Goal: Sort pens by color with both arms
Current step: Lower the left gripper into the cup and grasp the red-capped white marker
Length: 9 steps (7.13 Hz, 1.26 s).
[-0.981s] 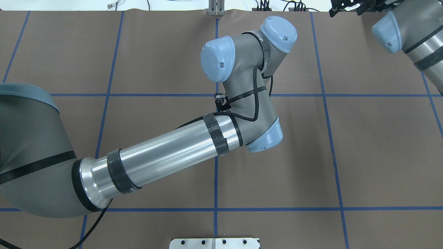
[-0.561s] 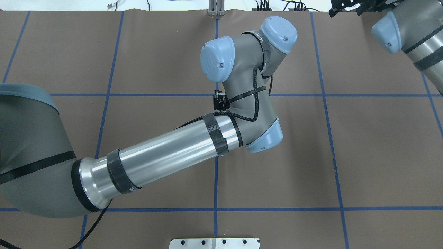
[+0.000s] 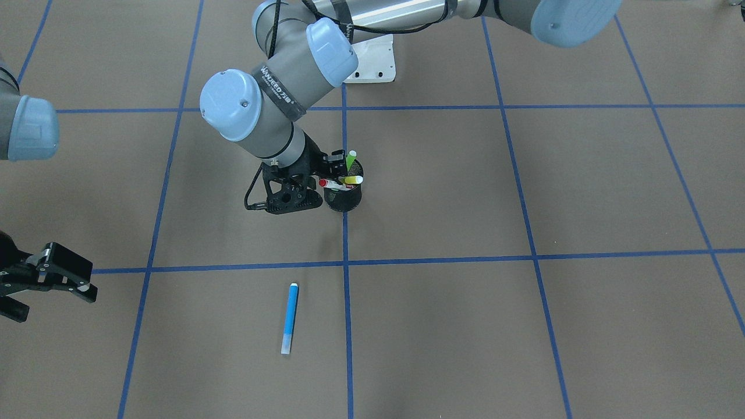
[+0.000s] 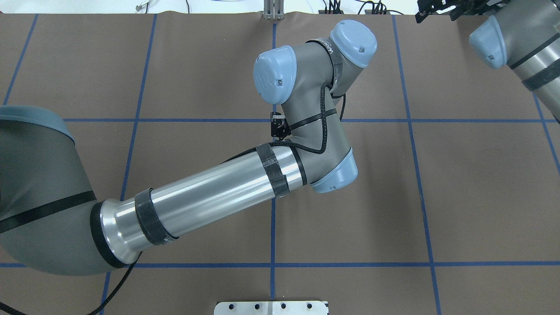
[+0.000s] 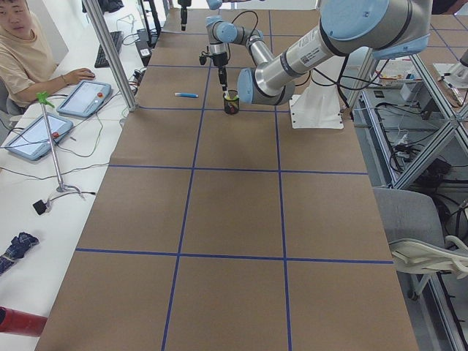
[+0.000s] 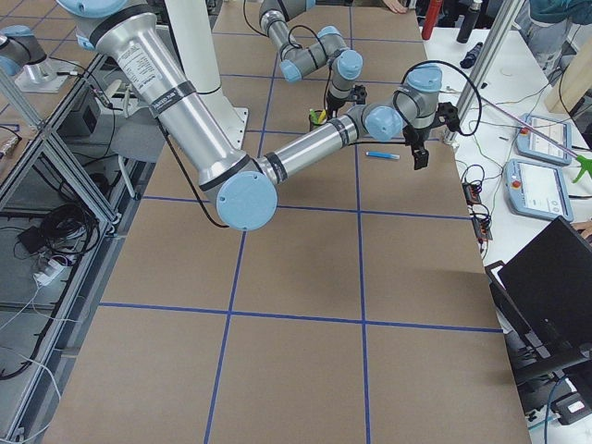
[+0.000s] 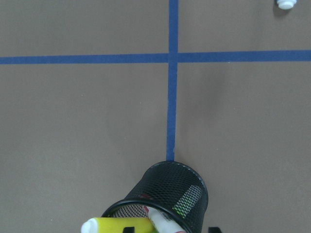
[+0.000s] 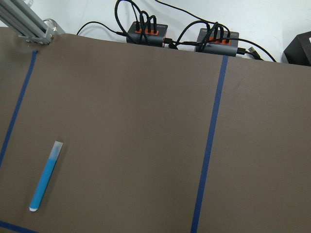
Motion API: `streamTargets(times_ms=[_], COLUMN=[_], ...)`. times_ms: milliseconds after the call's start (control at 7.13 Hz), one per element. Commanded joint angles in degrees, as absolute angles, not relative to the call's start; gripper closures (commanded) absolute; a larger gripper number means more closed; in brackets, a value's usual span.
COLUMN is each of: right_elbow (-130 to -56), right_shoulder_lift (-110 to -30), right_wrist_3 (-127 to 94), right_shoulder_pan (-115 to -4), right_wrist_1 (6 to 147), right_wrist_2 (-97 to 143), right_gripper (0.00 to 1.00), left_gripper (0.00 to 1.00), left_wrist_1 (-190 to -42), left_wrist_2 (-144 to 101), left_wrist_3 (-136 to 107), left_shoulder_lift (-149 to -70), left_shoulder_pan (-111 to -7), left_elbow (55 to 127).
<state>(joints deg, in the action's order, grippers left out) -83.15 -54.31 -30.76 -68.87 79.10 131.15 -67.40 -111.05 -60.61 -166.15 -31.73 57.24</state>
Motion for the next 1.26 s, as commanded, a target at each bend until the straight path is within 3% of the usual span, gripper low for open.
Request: streamTargets(times_ms=[0,841,1122], right_elbow=[-83.14,-83.41,-83.41], right_shoulder_lift=[-54.32,-54.67,-54.67], right_wrist_3=[-30.76,-30.76,-30.76], right_shoulder_pan=[-68.73,-68.73,-68.73], right_wrist_1=[79.10,79.10,79.10], right_wrist_2=[131.13,131.13,131.13], right_gripper=[0.00,0.00,0.00], left_gripper=[0.50,0.96,1.00], left_wrist_1=[-67.68,-67.33,-66.45], left_wrist_2=[-110.92,-110.92,-111.09], left_wrist_3=[-60.56,-60.64,-60.99], left_shoulder_lift=[-166.03,-165.76,-165.59], left_shoulder_pan=[-31.73,-31.55,-31.55], left_elbow=[57.22,59.23,62.82])
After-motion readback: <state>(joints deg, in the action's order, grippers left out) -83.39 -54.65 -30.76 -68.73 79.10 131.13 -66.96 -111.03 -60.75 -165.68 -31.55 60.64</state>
